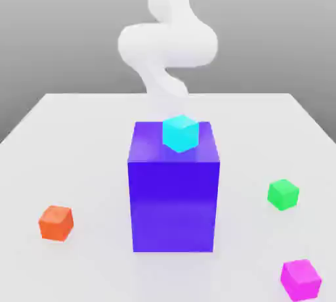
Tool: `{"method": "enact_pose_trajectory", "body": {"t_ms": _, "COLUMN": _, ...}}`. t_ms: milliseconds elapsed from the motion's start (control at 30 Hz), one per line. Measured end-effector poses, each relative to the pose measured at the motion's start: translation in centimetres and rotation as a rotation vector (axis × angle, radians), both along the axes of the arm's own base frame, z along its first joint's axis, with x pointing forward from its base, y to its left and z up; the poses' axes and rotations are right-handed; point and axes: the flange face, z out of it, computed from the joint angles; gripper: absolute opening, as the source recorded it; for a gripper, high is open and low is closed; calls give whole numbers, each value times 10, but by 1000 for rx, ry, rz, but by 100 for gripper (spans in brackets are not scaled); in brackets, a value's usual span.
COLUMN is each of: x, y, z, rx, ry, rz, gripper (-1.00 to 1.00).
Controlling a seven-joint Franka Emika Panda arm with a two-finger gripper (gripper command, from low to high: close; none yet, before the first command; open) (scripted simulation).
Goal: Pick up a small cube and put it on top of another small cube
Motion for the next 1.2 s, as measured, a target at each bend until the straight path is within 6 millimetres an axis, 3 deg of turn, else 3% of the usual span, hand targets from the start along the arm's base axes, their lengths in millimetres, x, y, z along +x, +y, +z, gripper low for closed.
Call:
{"method": "enact_pose_trajectory", "body": {"t_ms": 267, "x": 85, "y": 57, "z": -118, "rx": -68, "ry": 205, "rz": 12, "gripper": 0}}
{"method": "enact_pose_trajectory", "body": {"t_ms": 533, "x": 126, "y": 114, "z": -254, "rx": -103, "ry": 397, "rz": 60, "gripper": 0}}
{"method": "enact_pose_trajectory", "body": {"t_ms": 767, "x": 123, "y": 168, "z": -374, "rx": -98, "ry": 561, "rz": 127, "gripper": 0}}
{"method": "enact_pose_trajectory", "body": {"t_ms": 967, "x": 95, "y": 211, "z": -469, "rx": -62, "ry": 703, "rz": 184, "gripper": 0}}
{"method": "enact_pose_trajectory", "body": {"t_ms": 1133, "x": 87, "y": 221, "z": -541, "rx": -49, "ry": 733, "rz": 196, "gripper": 0}}
{"method": "enact_pose_trajectory", "body": {"t_ms": 1167, "x": 87, "y": 221, "z": -550, "rx": -50, "ry": 734, "rz": 197, "gripper": -100}}
{"method": "enact_pose_trajectory", "body": {"t_ms": 1200, "x": 87, "y": 221, "z": -550, "rx": -50, "ry": 734, "rz": 197, "gripper": -100}}
